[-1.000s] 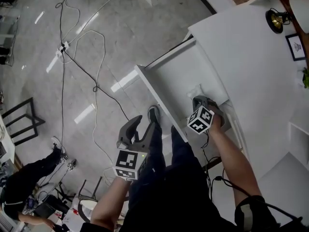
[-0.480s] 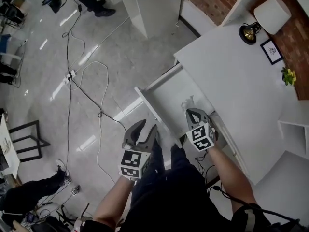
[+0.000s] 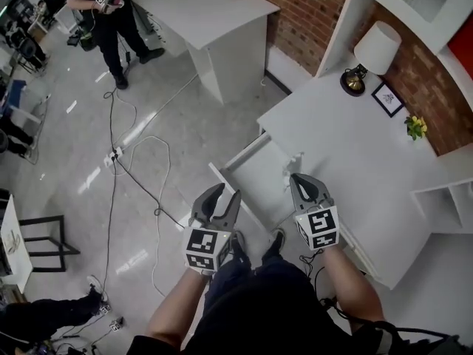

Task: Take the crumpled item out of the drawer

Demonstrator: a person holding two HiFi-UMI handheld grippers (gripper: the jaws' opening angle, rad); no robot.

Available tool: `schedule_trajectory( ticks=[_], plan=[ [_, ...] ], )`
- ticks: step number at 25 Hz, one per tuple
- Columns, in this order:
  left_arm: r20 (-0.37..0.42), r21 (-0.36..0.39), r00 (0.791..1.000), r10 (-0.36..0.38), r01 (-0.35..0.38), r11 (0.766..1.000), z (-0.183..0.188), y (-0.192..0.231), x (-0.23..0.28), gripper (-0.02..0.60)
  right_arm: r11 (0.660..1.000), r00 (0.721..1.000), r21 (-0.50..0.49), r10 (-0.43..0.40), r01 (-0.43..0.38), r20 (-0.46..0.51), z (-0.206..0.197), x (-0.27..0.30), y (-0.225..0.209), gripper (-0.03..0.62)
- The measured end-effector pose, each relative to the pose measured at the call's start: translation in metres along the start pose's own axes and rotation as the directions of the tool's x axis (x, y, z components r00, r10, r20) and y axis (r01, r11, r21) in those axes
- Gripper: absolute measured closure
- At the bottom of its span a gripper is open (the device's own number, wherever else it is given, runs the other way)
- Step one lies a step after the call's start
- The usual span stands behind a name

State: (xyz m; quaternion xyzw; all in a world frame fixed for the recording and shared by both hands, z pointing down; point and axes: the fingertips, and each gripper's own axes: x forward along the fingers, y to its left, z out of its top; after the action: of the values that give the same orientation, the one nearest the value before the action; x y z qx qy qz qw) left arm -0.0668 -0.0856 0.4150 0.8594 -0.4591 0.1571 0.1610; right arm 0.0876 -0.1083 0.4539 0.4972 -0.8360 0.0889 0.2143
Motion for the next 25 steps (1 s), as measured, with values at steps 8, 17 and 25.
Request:
schedule_trajectory(
  ticks=[8, 17, 25],
  plan=[
    [0.097, 0.057, 0.995, -0.006, 0.000, 0.998, 0.041, -0.007, -0.009, 0.433, 0.995, 0.984, 0.035, -0.100, 0.096, 0.147, 0.052, -0.039, -0.023, 0.593],
    [0.187, 0.112, 0.981, -0.043, 0.022, 0.993, 0.076, -0.018, -0.009, 0.433, 0.979, 0.951, 0.044, -0.202, 0.198, 0.232, 0.077, -0.070, -0.050, 0.594],
    [0.229, 0.132, 0.973, -0.029, -0.001, 0.991, 0.091, -0.006, -0.006, 0.436, 0.957, 0.924, 0.082, -0.289, 0.277, 0.250, 0.076, -0.082, -0.087, 0.594]
  ],
)
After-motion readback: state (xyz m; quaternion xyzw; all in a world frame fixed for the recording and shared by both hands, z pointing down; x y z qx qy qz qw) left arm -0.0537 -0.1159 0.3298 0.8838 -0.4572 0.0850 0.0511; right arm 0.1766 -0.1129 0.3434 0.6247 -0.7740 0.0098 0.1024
